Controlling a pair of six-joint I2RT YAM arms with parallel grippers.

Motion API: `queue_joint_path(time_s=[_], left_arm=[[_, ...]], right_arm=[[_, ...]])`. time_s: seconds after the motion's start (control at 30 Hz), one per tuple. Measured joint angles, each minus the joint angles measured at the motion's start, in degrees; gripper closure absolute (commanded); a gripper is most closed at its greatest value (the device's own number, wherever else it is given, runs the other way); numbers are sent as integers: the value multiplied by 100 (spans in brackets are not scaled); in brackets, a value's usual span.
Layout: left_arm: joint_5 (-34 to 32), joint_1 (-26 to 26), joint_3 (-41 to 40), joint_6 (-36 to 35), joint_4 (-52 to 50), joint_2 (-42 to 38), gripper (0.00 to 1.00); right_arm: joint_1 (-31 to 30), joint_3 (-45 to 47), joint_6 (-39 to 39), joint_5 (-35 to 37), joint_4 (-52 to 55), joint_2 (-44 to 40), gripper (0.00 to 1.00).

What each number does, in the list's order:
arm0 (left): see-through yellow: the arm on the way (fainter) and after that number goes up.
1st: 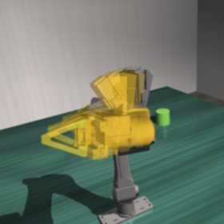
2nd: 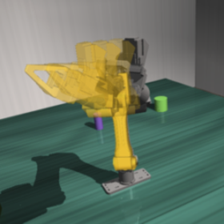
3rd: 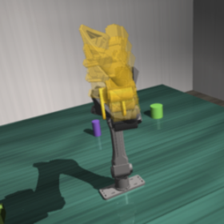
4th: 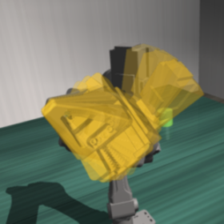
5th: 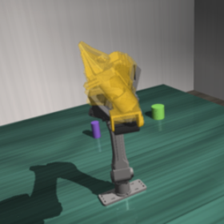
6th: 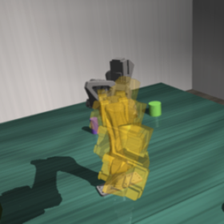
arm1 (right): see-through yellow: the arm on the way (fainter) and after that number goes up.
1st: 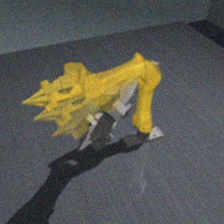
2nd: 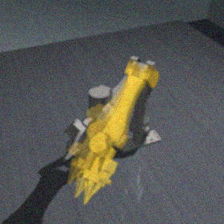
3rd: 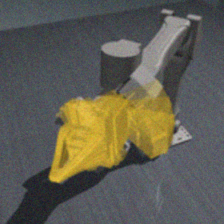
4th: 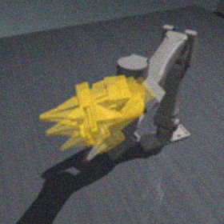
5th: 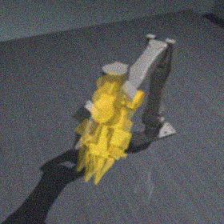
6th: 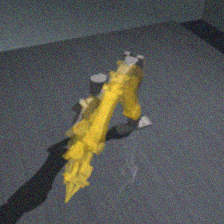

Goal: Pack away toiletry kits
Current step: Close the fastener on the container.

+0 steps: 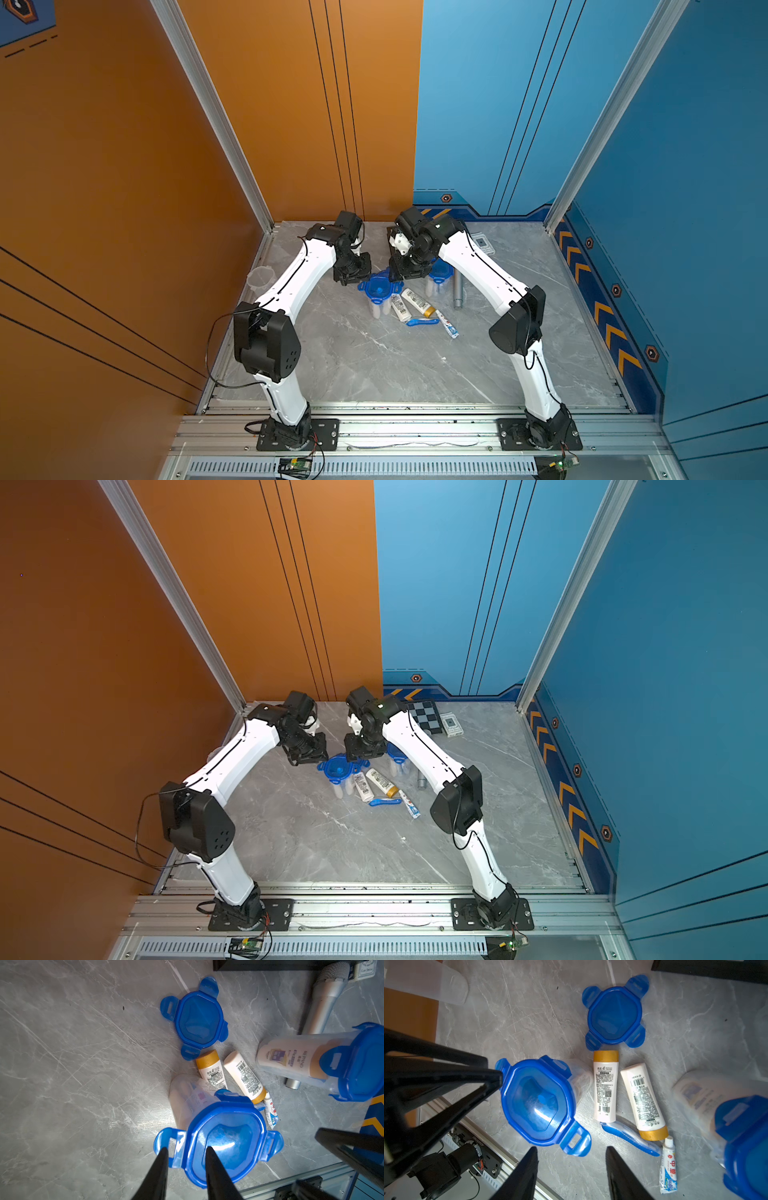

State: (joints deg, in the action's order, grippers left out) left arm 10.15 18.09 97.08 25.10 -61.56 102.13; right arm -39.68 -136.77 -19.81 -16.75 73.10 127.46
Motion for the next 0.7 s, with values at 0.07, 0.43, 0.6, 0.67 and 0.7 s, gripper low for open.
queue_joint_path(time_s=[0.07, 0.43, 0.6, 0.67, 0.7], left_arm=[[2, 2, 17, -28, 0, 66, 67], [44, 2, 20, -94, -2, 109, 68], [59, 2, 20, -94, -2, 109, 68], [61, 2, 4, -94, 0, 109, 68], [61, 2, -17, -94, 0, 109, 68]], right_arm=[[-9, 72, -15, -17, -2, -7, 50], [-9, 271, -122, -138, -2, -7, 58], [-15, 271, -146, -146, -4, -7, 59], [-50, 271, -149, -151, -4, -4, 59], [-74, 271, -153, -170, -9, -4, 59]])
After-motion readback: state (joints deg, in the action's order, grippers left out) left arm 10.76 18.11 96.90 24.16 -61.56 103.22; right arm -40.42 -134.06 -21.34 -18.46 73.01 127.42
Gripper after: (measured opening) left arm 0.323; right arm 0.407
